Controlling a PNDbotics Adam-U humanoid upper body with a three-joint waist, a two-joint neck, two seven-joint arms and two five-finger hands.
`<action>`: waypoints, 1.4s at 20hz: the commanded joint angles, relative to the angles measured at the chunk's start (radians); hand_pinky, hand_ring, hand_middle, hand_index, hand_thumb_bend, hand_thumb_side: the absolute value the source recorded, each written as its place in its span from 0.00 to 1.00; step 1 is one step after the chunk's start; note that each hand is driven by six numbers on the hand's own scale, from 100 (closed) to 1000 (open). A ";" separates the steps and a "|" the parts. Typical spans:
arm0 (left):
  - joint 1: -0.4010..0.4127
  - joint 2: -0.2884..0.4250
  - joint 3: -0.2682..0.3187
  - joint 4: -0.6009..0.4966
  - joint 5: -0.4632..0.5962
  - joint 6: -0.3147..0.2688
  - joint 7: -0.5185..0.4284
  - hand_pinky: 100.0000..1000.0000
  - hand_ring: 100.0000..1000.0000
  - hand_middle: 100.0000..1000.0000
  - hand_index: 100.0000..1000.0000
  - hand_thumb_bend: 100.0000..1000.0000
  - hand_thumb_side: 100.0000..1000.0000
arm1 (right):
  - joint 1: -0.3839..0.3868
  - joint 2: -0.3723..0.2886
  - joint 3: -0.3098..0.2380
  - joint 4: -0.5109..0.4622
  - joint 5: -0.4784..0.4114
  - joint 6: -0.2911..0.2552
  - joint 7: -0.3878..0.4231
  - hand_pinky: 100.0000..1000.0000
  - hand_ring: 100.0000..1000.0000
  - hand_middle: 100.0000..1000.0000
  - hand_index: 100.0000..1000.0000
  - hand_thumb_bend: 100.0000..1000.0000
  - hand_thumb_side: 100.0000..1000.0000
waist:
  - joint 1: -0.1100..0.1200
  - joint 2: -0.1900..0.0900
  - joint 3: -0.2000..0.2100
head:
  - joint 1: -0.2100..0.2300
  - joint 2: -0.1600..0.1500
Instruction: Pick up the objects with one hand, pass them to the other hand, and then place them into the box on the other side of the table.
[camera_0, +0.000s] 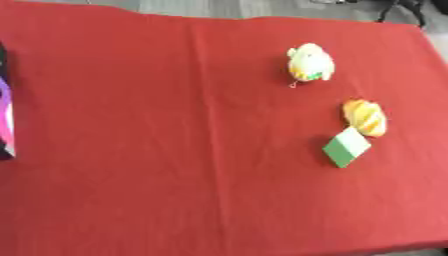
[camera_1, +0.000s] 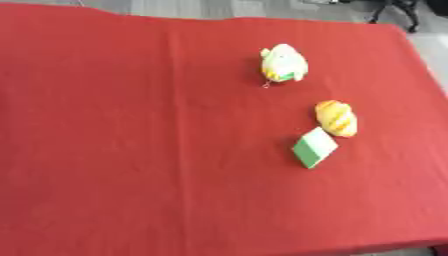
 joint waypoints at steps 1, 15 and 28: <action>-0.004 0.017 0.010 -0.011 0.003 0.001 0.002 1.00 0.73 0.71 0.70 0.02 0.65 | -0.004 -0.034 -0.023 -0.003 -0.010 0.002 -0.013 0.77 0.81 0.76 0.70 0.34 0.50 | 0.004 -0.015 -0.002 | -0.001 0.006; -0.012 0.010 0.003 -0.012 0.002 0.004 -0.005 1.00 0.73 0.71 0.70 0.02 0.65 | 0.031 -0.032 0.036 -0.003 0.051 -0.026 0.161 0.77 0.82 0.78 0.83 0.30 0.59 | 0.003 -0.017 0.010 | -0.029 0.006; -0.022 0.009 0.005 -0.020 -0.005 0.001 0.003 1.00 0.73 0.71 0.71 0.01 0.64 | 0.103 -0.019 0.128 -0.003 0.086 -0.058 0.190 0.76 0.81 0.78 0.86 0.32 0.60 | 0.003 -0.016 0.015 | -0.064 0.006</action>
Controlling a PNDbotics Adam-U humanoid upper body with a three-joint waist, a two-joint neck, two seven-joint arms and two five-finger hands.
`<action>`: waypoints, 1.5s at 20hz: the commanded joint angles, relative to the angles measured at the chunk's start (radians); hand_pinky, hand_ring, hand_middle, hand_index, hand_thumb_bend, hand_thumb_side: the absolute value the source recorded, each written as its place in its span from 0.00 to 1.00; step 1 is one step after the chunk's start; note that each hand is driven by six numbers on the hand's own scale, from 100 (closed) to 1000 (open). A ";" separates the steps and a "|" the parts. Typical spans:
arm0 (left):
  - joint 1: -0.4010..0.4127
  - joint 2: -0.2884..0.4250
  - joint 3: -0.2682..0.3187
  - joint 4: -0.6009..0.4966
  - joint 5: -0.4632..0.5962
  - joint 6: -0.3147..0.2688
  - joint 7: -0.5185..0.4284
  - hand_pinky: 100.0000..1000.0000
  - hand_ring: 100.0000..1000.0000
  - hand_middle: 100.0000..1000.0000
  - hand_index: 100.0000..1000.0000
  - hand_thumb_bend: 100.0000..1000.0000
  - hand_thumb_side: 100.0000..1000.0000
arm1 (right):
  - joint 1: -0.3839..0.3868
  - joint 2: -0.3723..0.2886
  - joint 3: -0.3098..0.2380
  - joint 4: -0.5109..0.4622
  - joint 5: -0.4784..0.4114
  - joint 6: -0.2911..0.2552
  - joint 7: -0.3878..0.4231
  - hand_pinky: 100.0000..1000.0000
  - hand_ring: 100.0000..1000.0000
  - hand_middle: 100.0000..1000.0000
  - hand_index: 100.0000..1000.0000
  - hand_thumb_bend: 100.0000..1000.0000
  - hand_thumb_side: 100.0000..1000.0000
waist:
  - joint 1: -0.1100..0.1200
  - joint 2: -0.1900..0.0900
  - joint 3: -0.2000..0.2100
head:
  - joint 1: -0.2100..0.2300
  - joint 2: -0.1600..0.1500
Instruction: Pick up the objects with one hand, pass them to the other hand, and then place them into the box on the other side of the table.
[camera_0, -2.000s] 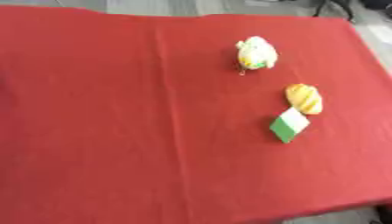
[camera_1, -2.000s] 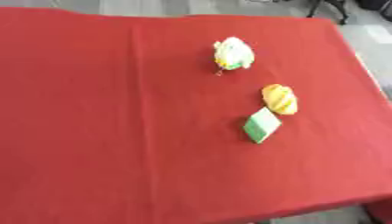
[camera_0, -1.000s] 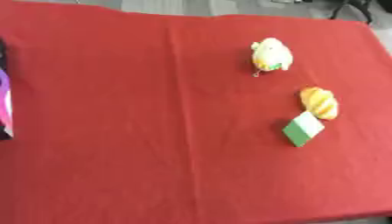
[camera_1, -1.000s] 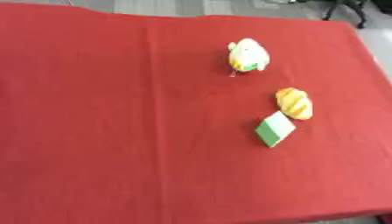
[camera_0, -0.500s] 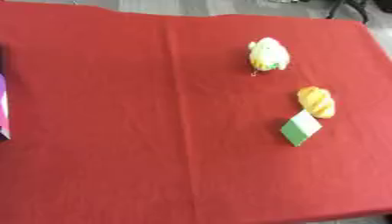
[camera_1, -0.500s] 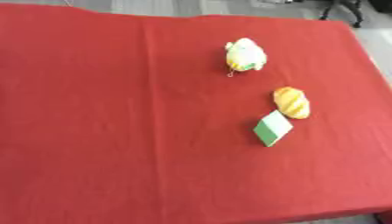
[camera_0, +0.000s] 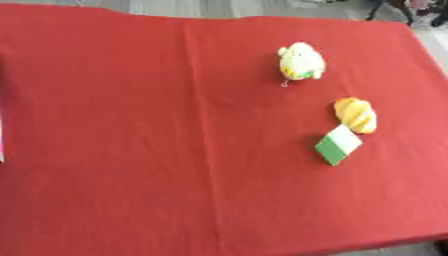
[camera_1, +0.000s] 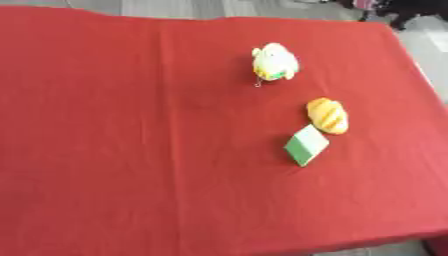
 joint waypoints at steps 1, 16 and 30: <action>-0.015 0.017 0.006 -0.019 -0.004 0.000 0.003 1.00 0.73 0.71 0.70 0.01 0.64 | 0.007 -0.020 0.010 -0.003 0.003 -0.010 -0.010 0.76 0.81 0.78 0.87 0.33 0.60 | 0.004 -0.016 0.001 | -0.009 0.006; -0.019 0.018 0.000 -0.016 -0.003 0.004 -0.002 1.00 0.74 0.71 0.70 0.01 0.64 | 0.091 -0.002 0.123 -0.003 0.026 -0.114 -0.083 0.72 0.78 0.75 0.85 0.36 0.60 | 0.003 -0.011 0.009 | -0.019 0.006; -0.020 0.019 -0.004 -0.018 0.001 0.014 -0.006 1.00 0.74 0.71 0.70 0.02 0.65 | 0.179 0.024 0.221 -0.003 0.062 -0.162 -0.155 0.73 0.79 0.76 0.88 0.35 0.62 | 0.002 -0.008 0.013 | -0.023 0.006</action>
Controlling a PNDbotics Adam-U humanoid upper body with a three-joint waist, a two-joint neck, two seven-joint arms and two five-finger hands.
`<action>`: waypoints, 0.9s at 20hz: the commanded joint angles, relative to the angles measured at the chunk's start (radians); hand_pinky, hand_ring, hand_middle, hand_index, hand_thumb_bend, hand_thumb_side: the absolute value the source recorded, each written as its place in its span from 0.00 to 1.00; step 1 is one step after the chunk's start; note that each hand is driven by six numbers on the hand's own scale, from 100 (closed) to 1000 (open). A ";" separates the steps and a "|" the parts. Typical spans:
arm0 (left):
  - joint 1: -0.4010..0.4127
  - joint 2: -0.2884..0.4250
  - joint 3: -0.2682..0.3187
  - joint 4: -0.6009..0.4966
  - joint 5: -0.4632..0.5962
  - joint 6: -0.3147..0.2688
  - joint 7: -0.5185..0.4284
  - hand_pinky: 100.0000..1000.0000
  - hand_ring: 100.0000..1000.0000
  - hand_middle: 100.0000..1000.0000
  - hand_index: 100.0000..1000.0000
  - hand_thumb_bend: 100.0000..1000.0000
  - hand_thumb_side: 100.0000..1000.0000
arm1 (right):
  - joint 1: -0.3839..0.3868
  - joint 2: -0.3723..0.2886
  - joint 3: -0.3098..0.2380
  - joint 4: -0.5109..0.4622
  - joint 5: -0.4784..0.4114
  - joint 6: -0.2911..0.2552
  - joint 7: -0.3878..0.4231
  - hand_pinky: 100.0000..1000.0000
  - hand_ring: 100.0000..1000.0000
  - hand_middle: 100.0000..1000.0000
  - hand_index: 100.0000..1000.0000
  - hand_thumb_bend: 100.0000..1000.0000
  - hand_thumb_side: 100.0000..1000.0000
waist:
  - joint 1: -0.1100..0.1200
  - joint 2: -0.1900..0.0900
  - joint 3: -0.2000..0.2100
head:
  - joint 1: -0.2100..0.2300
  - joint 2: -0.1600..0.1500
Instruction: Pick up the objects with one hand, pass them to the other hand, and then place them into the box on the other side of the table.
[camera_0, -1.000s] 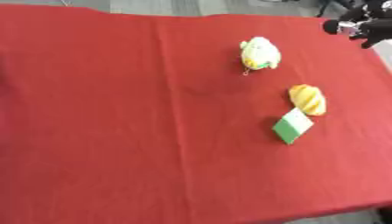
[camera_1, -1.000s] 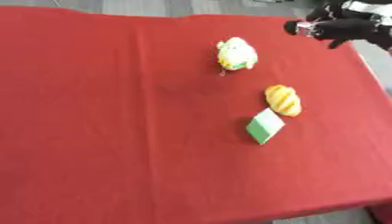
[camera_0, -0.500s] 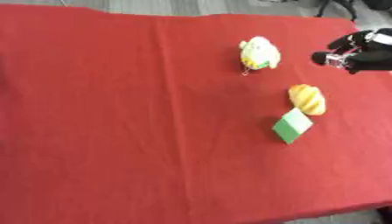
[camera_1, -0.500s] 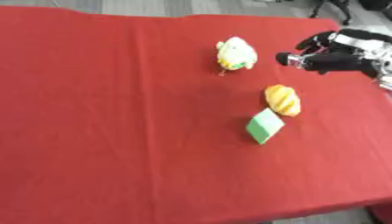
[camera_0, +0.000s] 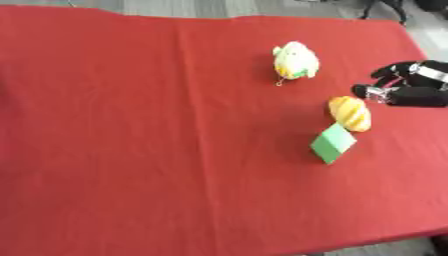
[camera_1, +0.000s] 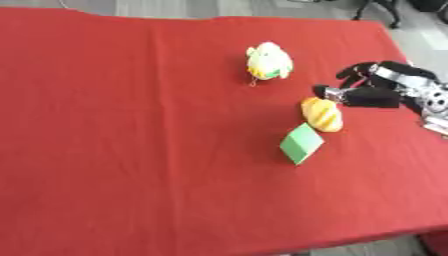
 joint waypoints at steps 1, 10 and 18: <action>-0.016 0.018 0.002 -0.018 0.003 0.003 0.001 1.00 0.74 0.71 0.70 0.02 0.65 | 0.004 -0.018 0.003 -0.003 0.010 -0.009 -0.002 0.73 0.79 0.76 0.88 0.35 0.61 | 0.002 -0.009 0.001 | -0.004 0.006; -0.017 0.017 -0.002 -0.015 0.001 0.006 -0.003 1.00 0.74 0.71 0.70 0.02 0.66 | 0.019 -0.015 0.029 -0.003 0.037 -0.053 -0.040 0.73 0.77 0.73 0.86 0.41 0.51 | 0.001 -0.008 0.002 | -0.012 0.006; -0.018 0.016 -0.005 -0.013 -0.002 0.010 -0.007 1.00 0.74 0.71 0.70 0.02 0.66 | 0.043 -0.013 0.064 -0.003 0.071 -0.117 -0.008 0.72 0.75 0.71 0.83 0.45 0.45 | -0.001 -0.009 0.005 | -0.017 0.006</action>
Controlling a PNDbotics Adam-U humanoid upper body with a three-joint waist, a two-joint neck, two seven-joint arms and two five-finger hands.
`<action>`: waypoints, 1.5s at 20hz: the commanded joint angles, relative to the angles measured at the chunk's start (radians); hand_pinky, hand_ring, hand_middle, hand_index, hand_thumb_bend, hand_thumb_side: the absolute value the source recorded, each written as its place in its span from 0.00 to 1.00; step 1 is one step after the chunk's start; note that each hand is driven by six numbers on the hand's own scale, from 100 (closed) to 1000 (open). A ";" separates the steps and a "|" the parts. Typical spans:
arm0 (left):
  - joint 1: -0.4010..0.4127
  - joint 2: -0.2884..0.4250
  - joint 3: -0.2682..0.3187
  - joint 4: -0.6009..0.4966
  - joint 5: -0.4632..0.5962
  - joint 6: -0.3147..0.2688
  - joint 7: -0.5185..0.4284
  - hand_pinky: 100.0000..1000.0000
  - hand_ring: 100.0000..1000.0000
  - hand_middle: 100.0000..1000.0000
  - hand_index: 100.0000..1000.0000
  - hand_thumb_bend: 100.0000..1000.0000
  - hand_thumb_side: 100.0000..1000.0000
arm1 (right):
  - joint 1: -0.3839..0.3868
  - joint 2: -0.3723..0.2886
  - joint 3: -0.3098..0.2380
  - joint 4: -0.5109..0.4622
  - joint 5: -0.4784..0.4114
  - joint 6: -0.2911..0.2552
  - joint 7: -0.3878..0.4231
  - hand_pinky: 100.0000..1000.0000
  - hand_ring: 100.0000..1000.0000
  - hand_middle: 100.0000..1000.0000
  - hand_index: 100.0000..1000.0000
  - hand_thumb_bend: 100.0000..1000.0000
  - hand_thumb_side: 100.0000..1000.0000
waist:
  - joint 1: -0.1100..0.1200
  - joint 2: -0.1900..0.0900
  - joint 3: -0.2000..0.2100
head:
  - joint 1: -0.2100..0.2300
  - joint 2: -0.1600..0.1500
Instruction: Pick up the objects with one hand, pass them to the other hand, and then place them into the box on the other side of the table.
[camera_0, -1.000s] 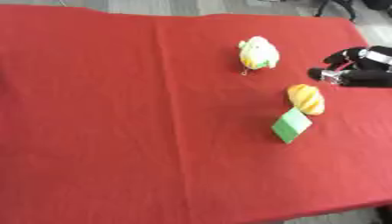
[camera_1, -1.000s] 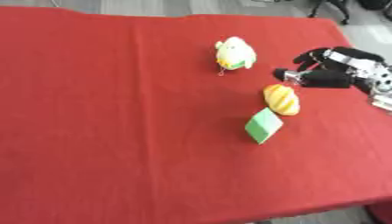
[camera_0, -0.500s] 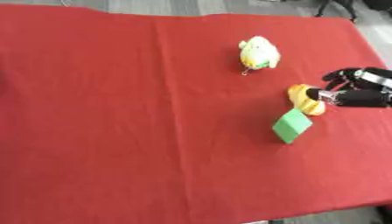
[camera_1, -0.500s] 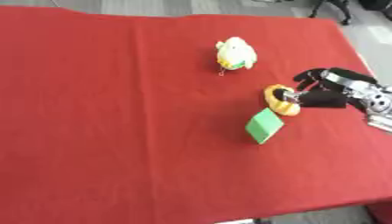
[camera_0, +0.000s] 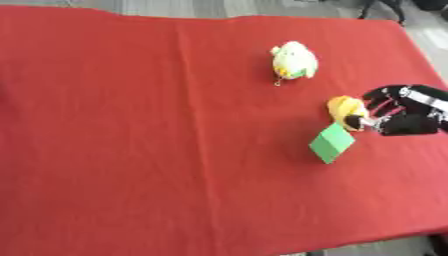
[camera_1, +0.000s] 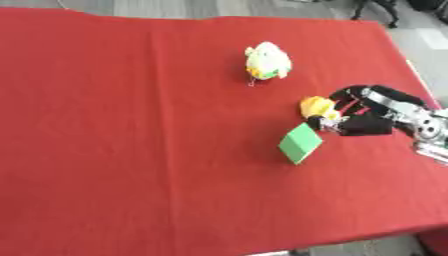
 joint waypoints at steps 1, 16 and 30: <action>-0.013 0.016 0.000 -0.013 -0.002 0.002 -0.003 1.00 0.74 0.71 0.70 0.02 0.66 | 0.005 -0.021 0.004 -0.003 0.017 -0.025 0.016 0.72 0.75 0.71 0.83 0.46 0.45 | -0.001 -0.009 0.001 | -0.008 0.006; -0.015 0.014 -0.004 -0.012 0.000 0.005 -0.007 1.00 0.75 0.71 0.70 0.02 0.67 | 0.022 -0.012 0.057 -0.003 0.018 -0.054 -0.003 0.70 0.73 0.71 0.85 0.42 0.49 | 0.000 -0.007 0.007 | -0.021 0.006; -0.018 0.013 -0.007 -0.012 0.005 0.007 -0.009 1.00 0.75 0.71 0.69 0.03 0.67 | 0.003 -0.003 0.084 -0.003 -0.023 -0.037 -0.013 0.70 0.73 0.70 0.85 0.42 0.47 | 0.003 -0.002 0.014 | -0.033 0.006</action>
